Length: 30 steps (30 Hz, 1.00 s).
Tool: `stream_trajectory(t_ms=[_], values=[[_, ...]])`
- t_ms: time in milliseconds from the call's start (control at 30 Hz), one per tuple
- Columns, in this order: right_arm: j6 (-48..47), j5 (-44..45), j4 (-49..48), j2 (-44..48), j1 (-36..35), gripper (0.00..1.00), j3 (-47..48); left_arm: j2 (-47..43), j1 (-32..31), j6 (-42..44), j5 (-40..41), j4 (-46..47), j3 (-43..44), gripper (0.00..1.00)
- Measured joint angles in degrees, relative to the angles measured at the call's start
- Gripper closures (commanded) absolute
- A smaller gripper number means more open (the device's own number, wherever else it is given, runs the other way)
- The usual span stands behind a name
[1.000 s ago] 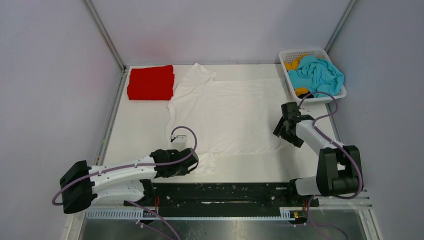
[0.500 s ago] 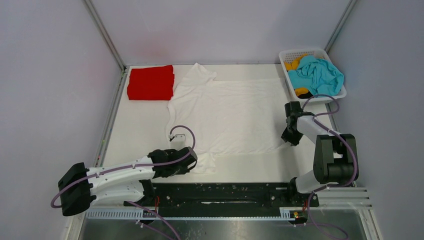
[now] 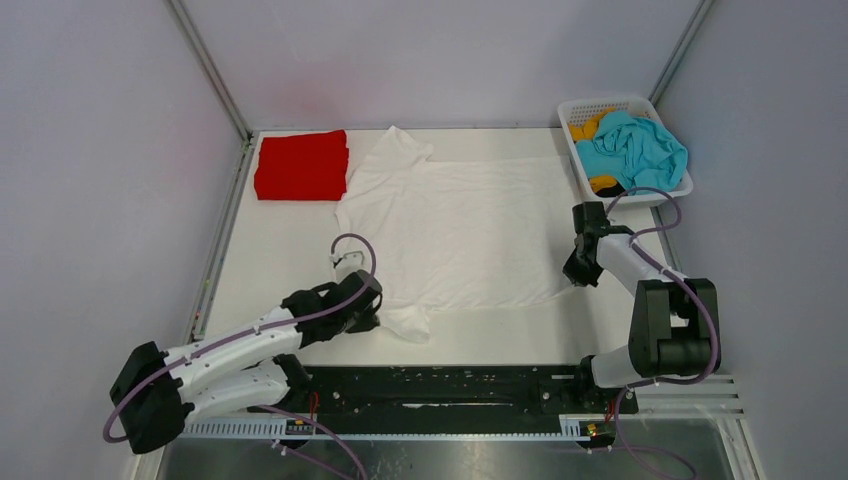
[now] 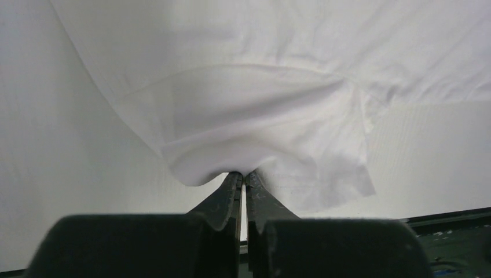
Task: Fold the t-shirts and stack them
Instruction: Grab the side of the flattened tshirt closest away from the robot with both arms, then fold the flattened tshirt in 1/3 of the way
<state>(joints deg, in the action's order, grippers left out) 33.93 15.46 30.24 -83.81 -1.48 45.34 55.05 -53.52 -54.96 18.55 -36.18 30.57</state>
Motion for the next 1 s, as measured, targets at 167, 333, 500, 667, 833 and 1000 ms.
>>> stream_trajectory(t_ms=[167,333,500,667,833,1000], values=[[-0.6,-1.5,0.1,1.3,0.0,1.0,0.1,-0.1,7.5,3.8,-3.9,3.2,2.6,1.0],[-1.1,-2.0,0.9,1.4,0.0,1.0,1.7,3.4,12.3,7.4,-5.7,5.2,10.0,1.0],[-1.8,-2.3,1.9,1.4,0.0,1.0,5.3,11.2,17.2,10.4,-6.5,6.6,18.8,1.0],[-2.4,-2.3,2.8,0.9,0.0,1.0,9.8,19.8,22.5,12.9,-8.0,7.4,25.7,1.0],[-2.8,-2.3,3.8,-2.1,0.0,1.0,15.5,27.0,25.3,16.5,-8.2,8.4,32.8,1.0],[-3.2,-2.1,4.0,-5.1,0.0,1.0,19.7,32.6,27.3,21.0,-8.3,10.4,40.6,1.0]])
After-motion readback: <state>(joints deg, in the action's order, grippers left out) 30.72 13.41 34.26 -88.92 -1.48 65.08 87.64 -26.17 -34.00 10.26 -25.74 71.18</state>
